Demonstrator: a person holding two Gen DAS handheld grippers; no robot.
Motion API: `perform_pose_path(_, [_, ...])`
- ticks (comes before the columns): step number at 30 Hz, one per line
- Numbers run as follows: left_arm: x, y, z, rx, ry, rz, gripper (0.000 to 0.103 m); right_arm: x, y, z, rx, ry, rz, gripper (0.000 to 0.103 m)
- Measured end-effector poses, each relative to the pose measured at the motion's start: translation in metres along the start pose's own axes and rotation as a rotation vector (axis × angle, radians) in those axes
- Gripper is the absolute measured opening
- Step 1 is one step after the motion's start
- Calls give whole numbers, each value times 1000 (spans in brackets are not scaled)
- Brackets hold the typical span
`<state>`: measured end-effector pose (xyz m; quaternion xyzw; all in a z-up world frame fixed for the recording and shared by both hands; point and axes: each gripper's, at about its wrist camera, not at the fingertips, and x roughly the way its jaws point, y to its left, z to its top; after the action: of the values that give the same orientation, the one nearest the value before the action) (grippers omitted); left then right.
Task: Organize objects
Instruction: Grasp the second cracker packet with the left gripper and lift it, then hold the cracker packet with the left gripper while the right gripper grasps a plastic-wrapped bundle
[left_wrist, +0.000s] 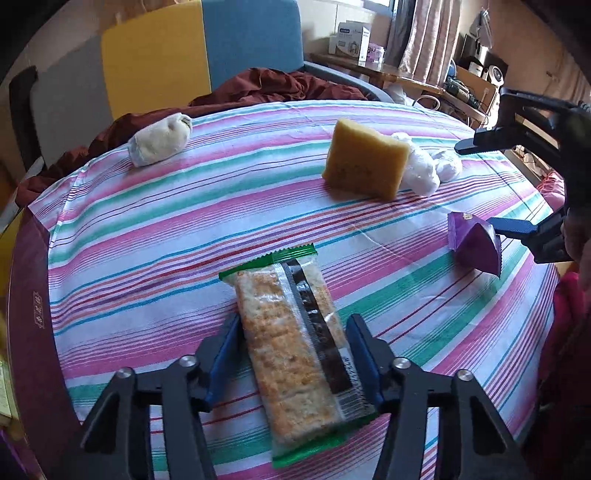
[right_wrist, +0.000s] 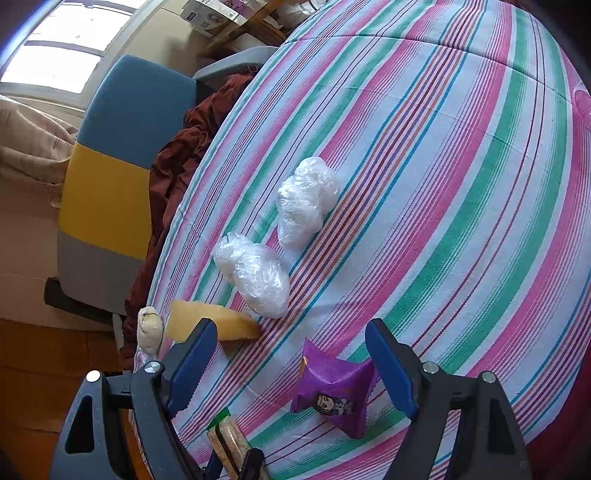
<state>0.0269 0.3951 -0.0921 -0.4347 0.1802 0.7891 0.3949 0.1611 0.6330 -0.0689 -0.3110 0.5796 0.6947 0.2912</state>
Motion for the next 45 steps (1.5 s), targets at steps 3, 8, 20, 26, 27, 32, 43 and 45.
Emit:
perform_pose_path(3, [-3,11,-7,14,-34,-37,46,-1,0,0,-3,-1,-1,84])
perform_pose_path(8, [0,2,-15,78,-93,-7,47,-4,-1,0,4,-15,-18,84])
perform_pose_path(20, [3,9,-15,59,-112,-51,47,-21,-11,4,61,-125,-72,80])
perform_pose_path(26, [3,11,-15,45,-116,-67,47,-24,6,16,15,-144,-99,68])
perform_pose_path(27, [3,12,-15,45,-117,-68,47,-24,11,22,-2,-154,-112,67])
perform_pose_path(32, [3,12,-15,42,-120,-73,47,1,28,52,-74,-134,-201,59])
perform_pose_path(43, [3,12,-15,46,-125,-70,47,42,34,65,-203,-115,-303,38])
perform_pose_path(45, [3,12,-15,49,-126,-66,47,35,39,61,-236,-131,-305,37])
